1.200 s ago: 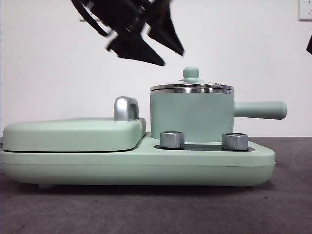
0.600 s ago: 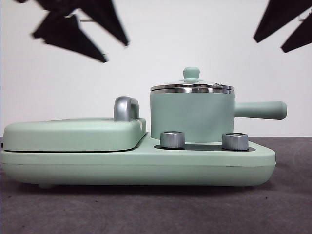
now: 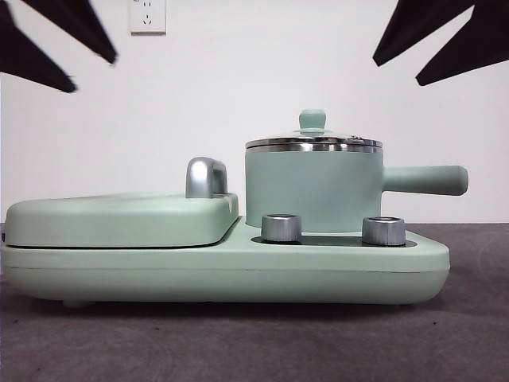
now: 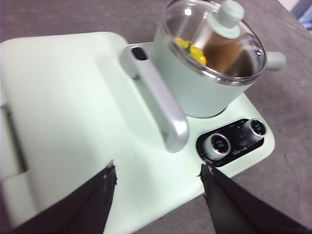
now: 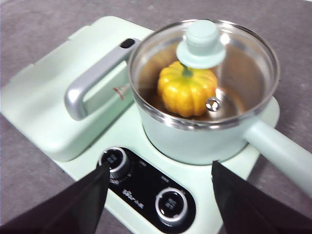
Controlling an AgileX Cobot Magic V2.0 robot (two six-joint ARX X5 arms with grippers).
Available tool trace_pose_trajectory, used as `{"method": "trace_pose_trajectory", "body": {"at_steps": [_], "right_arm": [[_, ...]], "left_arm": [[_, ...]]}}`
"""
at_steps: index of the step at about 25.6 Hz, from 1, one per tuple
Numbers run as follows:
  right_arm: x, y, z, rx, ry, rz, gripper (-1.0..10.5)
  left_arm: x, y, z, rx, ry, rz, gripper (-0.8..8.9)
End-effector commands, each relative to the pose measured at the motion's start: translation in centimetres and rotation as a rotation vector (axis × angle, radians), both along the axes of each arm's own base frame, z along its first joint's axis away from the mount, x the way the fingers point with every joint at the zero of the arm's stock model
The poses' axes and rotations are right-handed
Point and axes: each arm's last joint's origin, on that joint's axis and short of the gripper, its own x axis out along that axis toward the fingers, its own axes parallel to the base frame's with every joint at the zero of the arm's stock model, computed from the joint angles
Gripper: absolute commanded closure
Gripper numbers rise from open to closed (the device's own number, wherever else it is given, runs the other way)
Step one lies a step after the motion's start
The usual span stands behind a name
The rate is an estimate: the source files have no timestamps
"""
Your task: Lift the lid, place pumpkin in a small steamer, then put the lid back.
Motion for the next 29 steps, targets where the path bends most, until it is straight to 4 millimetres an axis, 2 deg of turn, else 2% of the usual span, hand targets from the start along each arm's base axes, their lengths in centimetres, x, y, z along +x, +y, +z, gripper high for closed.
{"method": "trace_pose_trajectory", "body": {"at_steps": [1,4,10,11,12,13,29], "right_arm": [[0.3,0.4,0.2,0.02,-0.001,0.024,6.3],[0.2,0.5,0.2,0.042,0.013,0.073,6.3],[-0.1,0.6,0.3,0.069,0.029,0.13,6.4],[-0.1,0.5,0.3,0.068,0.027,0.126,7.4],[-0.1,0.5,0.3,0.069,0.026,0.126,8.8],[-0.1,0.5,0.4,0.071,0.022,0.127,9.4],[-0.1,0.5,0.4,0.074,0.018,0.127,9.2]], "left_arm": [[-0.8,0.6,0.0,-0.021,0.004,0.058,5.34],[-1.4,1.2,0.1,-0.048,0.02,0.132,5.34],[-2.0,1.5,0.5,-0.066,-0.005,0.131,5.48],[-2.0,1.5,0.5,-0.065,-0.007,0.129,6.67],[-2.1,1.5,0.5,-0.065,-0.009,0.129,8.4],[-2.1,1.5,0.6,-0.063,-0.013,0.127,7.98],[-2.1,1.5,0.6,-0.064,-0.013,0.127,8.07]]}}
